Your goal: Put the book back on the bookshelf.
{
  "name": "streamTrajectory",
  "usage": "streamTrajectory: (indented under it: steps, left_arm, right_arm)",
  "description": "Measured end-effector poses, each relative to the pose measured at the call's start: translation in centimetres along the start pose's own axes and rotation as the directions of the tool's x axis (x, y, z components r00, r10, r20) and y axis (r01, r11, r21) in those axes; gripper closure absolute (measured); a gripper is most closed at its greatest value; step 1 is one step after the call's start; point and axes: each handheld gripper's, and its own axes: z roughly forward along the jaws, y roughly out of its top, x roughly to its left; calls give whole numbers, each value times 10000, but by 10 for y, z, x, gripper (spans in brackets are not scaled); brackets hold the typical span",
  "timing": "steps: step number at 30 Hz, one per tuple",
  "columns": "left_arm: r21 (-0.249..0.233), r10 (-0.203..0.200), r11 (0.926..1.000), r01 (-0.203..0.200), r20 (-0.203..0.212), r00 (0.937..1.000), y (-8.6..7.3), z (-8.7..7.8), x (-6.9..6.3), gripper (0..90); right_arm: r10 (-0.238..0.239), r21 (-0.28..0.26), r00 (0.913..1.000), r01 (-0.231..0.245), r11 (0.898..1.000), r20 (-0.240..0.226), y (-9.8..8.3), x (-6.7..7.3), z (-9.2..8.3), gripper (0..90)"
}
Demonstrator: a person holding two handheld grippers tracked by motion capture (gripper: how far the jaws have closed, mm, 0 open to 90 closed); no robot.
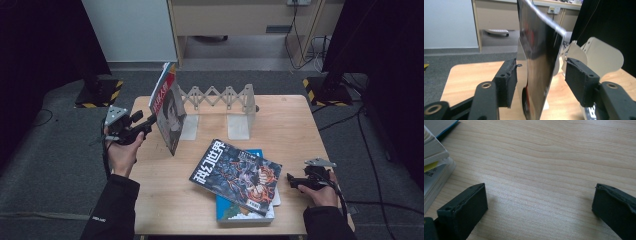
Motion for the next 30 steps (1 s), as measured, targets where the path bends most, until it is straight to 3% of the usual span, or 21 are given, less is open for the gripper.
streamTrajectory:
  steps: [11, 14, 20, 25, 30]
  left_arm:
    - [408, 12, 9992, -15, 83, 10000, -45, -5, 3, 365]
    - [392, 116, 9992, -119, 83, 9999, -51, -4, 2, 344]
    - [851, 146, 9962, -179, 390, 9991, -65, 1, -3, 326]
    - [1069, 111, 9941, -193, 763, 9970, -79, 5, -11, 324]
    - [1207, 9, 9926, -131, 1011, 9949, -89, 7, -14, 303]
  right_arm:
    - [22, 2, 10000, -22, 10000, 1, 0, 0, 0, 3]
    - [6, 2, 10000, -6, 10000, 1, 0, 0, 0, 3]
    - [116, -59, 9999, -115, 9999, 31, 0, 0, -1, 28]
    - [163, 30, 9997, -164, 9999, 194, 1, -2, -6, 153]
    - [64, -33, 9996, -64, 10000, 286, 4, 0, -11, 184]
